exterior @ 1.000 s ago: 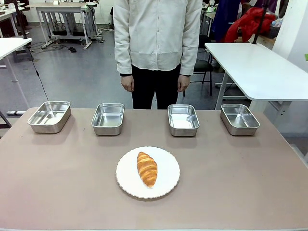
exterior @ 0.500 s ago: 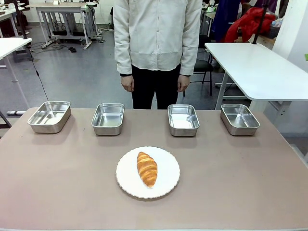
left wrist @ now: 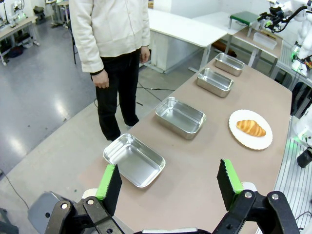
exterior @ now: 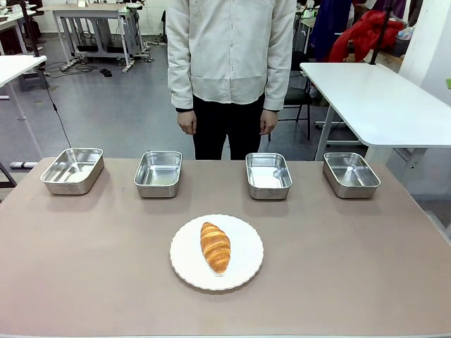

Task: Place the bread in the container.
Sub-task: Place the Butter Roll into the Airtight Container indicated by the human.

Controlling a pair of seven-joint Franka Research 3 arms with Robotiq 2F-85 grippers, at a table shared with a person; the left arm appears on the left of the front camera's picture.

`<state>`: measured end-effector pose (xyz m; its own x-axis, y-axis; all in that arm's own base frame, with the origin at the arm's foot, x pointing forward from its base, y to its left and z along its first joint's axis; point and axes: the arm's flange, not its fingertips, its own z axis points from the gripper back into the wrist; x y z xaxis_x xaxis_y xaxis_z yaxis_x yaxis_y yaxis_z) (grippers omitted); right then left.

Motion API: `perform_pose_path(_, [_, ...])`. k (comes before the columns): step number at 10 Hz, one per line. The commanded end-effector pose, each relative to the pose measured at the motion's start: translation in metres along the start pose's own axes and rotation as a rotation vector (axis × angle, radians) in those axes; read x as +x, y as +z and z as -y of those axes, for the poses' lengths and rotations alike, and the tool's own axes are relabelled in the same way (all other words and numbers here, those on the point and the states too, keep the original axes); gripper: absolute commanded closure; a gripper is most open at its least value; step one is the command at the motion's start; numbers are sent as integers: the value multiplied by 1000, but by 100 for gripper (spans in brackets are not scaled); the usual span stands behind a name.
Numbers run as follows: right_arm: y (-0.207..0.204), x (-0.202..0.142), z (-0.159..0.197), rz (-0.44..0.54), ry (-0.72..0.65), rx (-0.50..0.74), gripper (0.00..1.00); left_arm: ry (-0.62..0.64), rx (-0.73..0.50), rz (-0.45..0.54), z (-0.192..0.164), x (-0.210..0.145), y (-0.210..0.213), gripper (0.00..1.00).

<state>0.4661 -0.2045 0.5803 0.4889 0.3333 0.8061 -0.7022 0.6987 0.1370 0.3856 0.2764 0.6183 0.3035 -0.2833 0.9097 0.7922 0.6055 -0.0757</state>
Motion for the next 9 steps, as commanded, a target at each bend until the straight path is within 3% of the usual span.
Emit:
perform_pose_path(1, [0,2,-1,7,8,7,0,-16,-8,12,1,0,1,0])
perform_pose_path(9, [0,2,-1,7,8,7,0,-16,-8,12,1,0,1,0])
